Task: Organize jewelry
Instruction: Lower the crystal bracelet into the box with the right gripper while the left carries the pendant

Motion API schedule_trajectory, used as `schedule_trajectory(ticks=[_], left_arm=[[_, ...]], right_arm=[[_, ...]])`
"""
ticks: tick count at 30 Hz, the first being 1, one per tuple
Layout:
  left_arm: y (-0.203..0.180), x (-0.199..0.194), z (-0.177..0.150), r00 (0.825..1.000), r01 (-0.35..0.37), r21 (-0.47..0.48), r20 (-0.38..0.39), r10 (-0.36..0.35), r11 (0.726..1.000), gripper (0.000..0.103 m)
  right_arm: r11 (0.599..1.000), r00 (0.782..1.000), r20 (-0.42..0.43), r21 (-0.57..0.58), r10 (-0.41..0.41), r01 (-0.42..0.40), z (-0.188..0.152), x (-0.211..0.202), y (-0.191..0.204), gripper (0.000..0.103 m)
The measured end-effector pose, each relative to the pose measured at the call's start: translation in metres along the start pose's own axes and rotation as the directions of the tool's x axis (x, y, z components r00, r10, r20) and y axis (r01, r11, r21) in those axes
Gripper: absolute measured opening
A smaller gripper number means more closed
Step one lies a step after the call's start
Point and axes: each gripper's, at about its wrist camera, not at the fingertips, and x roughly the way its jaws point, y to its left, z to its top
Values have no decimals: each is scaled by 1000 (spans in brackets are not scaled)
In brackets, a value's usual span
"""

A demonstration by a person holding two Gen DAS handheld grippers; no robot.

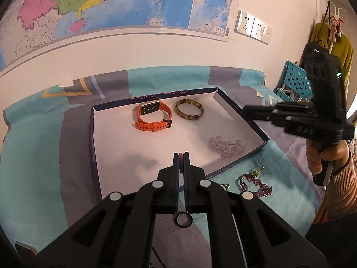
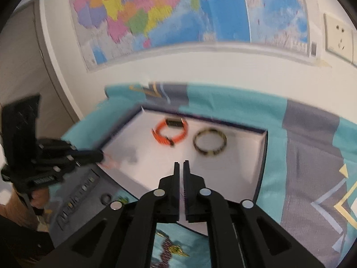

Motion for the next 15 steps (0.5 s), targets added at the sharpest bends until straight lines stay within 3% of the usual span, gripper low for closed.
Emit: schedule_trajectory(ticks=[2, 9, 11, 15], left_arm=[[2, 3, 0, 1000, -1, -6, -6, 1, 1000, 4], [6, 9, -1, 1000, -3, -16, -18, 3, 1000, 4], [6, 10, 0, 1000, -4, -16, -20, 4, 1000, 4], [9, 15, 0, 999, -7, -22, -31, 7, 1000, 4]], right_arm=[[1000, 998, -61, -11, -24, 24, -5, 14, -2, 19], [997, 976, -212, -61, -49, 36, -15, 52, -3, 23], [997, 973, -226, -62, -52, 39, -16, 58, -4, 30], [998, 972, -229, -61, -42, 29, -12, 62, -5, 31]])
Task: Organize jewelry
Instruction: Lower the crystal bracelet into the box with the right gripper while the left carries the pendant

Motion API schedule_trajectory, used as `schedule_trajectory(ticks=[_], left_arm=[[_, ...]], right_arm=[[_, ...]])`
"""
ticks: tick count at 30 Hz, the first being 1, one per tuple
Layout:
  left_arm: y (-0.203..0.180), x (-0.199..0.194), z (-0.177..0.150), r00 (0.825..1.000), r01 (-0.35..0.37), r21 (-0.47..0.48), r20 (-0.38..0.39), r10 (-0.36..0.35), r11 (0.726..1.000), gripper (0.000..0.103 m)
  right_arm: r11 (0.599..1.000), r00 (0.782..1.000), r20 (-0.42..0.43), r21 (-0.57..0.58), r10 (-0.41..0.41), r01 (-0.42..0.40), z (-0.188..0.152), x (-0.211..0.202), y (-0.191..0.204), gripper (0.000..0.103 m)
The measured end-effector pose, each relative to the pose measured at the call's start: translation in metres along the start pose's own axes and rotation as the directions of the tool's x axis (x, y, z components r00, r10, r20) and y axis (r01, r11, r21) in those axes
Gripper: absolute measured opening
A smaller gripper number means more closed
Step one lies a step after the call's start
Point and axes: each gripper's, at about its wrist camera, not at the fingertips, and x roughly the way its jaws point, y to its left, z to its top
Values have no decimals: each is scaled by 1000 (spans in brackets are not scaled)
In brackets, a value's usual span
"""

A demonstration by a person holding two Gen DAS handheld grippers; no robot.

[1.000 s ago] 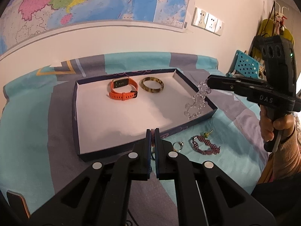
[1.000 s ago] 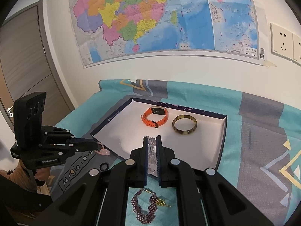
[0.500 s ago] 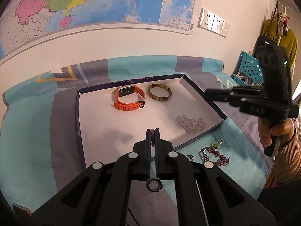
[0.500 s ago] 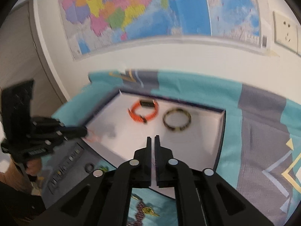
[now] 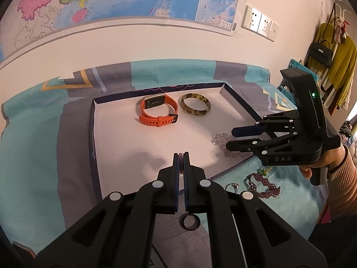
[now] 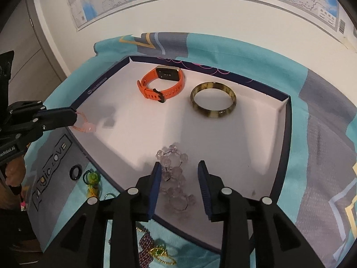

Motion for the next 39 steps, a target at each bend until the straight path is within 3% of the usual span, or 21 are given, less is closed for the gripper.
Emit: schedule_trajectory(ticks=[3, 6, 9, 10, 26, 39], left_arm=[[1, 3, 0, 1000, 0, -3, -5, 0, 1000, 4], [2, 6, 1, 1000, 0, -5, -9, 0, 1000, 4], [3, 8, 1, 1000, 0, -7, -11, 0, 1000, 4], [3, 8, 1, 1000, -1, -7, -12, 0, 1000, 4], [11, 29, 24, 999, -35, -9, -17, 35, 999, 4], [21, 67, 39, 994, -67, -41, -84, 64, 997, 4]], right_arm=[[998, 999, -6, 22, 50, -50, 3, 3, -5, 30], [997, 998, -3, 37, 70, -70, 4, 3, -7, 15], [999, 999, 6, 20, 46, -46, 4, 4, -2, 13], [999, 999, 9, 20, 36, -37, 5, 5, -1, 8], [1000, 989, 147, 22, 0, -3, 36, -13, 0, 7], [998, 991, 130, 49, -37, 31, 45, 8, -10, 8]])
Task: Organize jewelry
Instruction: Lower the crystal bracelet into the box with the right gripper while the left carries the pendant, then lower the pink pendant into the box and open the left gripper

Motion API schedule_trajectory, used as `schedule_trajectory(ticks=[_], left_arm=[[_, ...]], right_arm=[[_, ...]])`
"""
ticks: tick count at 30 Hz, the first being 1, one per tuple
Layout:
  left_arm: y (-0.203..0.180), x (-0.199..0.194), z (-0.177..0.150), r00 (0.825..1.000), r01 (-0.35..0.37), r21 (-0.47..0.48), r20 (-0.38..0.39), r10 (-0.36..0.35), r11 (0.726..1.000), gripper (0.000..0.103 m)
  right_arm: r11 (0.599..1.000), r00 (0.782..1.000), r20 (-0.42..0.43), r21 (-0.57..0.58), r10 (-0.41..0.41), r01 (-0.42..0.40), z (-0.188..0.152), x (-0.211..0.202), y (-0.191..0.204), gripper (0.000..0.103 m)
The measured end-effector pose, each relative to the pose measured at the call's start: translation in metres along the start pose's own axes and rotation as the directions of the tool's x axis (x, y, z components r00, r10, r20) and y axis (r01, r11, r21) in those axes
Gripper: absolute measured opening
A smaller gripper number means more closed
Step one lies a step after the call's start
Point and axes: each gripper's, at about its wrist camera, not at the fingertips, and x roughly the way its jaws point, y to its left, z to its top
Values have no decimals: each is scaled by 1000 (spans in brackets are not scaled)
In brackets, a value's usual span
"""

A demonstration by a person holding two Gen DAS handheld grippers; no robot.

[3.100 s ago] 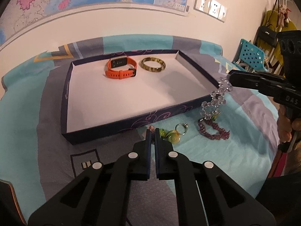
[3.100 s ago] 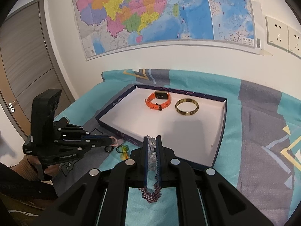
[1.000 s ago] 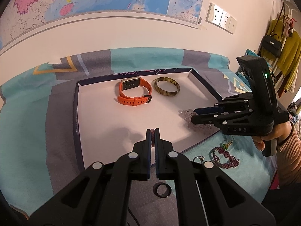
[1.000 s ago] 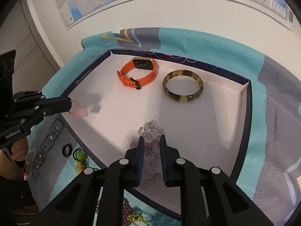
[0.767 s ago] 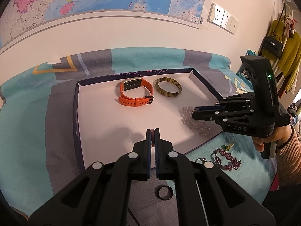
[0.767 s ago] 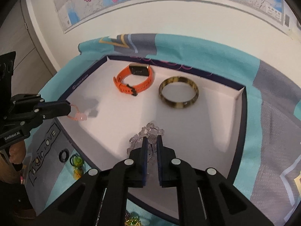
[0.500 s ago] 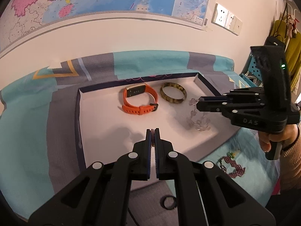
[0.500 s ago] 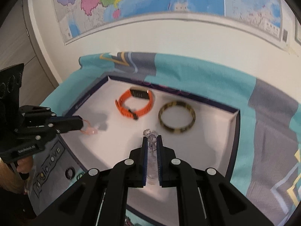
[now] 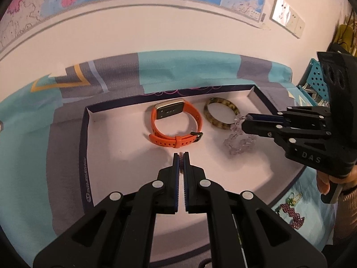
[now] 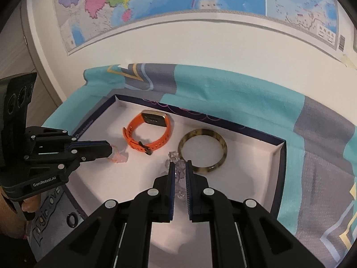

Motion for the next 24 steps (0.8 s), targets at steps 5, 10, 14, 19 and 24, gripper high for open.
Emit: schedule_trajectory(ticks=[5, 10, 14, 19, 24], left_arm=[[2, 5, 3, 1000, -2, -13, -7, 2, 1000, 4], [3, 13, 1, 999, -12, -25, -30, 11, 1000, 6], [6, 16, -1, 999, -19, -39, -41, 17, 999, 7], [6, 13, -1, 999, -36, -40, -28, 35, 999, 15], [5, 5, -3, 998, -58, -42, -9, 58, 997, 24]], right_arm=[[1000, 1000, -1, -8, 8, -8, -2, 2, 3, 8], [1000, 1000, -17, -29, 2, -3, -6, 6, 9, 15], [1000, 1000, -14, -2, -1, 1, -9, 7, 3, 16], [1000, 1000, 11, 28, 13, -13, -10, 2, -3, 17], [1000, 1000, 9, 15, 23, -24, -12, 3, 2, 17]])
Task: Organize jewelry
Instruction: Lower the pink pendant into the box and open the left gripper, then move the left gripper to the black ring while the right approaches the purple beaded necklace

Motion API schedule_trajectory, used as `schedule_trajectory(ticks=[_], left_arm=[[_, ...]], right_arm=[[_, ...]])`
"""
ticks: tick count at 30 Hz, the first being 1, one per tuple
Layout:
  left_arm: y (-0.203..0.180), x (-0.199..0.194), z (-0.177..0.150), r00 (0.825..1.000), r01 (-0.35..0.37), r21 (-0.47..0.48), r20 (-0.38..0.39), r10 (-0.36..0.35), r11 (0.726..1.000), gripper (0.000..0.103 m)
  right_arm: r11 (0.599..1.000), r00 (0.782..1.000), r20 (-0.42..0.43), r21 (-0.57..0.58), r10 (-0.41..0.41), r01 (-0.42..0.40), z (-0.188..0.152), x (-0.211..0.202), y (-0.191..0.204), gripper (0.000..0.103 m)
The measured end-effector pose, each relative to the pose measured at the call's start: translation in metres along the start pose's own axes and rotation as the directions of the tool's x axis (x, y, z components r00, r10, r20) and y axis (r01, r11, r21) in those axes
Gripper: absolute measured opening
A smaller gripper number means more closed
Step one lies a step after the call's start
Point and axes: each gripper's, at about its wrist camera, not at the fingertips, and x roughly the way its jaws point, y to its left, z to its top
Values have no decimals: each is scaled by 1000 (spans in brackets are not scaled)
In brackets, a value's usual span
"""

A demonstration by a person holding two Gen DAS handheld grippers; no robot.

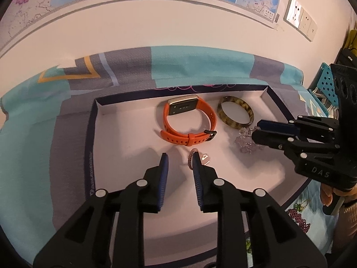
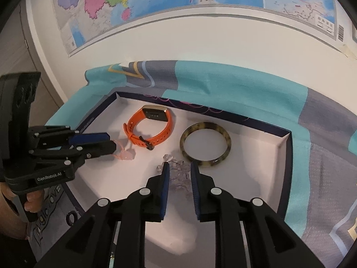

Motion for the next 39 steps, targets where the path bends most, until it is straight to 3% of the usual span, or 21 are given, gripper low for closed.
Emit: schedule_trajectory(ticks=[8, 11, 18, 22, 28, 31, 39], left_arm=[[-1, -36, -9, 996, -15, 5, 88, 15, 1000, 39], [-1, -54, -16, 992, -9, 7, 126, 8, 1000, 52], [-6, -83, -41, 986, 2, 41, 168, -9, 999, 58], [-8, -91, -59, 987, 18, 53, 159, -26, 998, 59], [-12, -90, -89, 992, 48, 76, 110, -57, 996, 60], [-17, -88, -101, 995, 38, 100, 89, -47, 994, 60], [-25, -82, -120, 997, 64, 115, 39, -69, 991, 60]], right_arm=[[999, 998, 60, 25, 20, -21, -6, -27, 1, 18], [999, 995, 90, 11, 36, -37, -13, -47, 6, 21], [998, 993, 104, -37, 61, -57, -43, -80, 19, 23], [994, 992, 80, -49, 98, -94, -65, -90, 26, 30], [992, 996, 18, -96, 84, -82, -98, -94, 44, 31], [993, 996, -11, -79, 88, -88, -113, -94, 47, 36], [998, 998, -31, -13, 58, -58, -134, -93, 41, 38]])
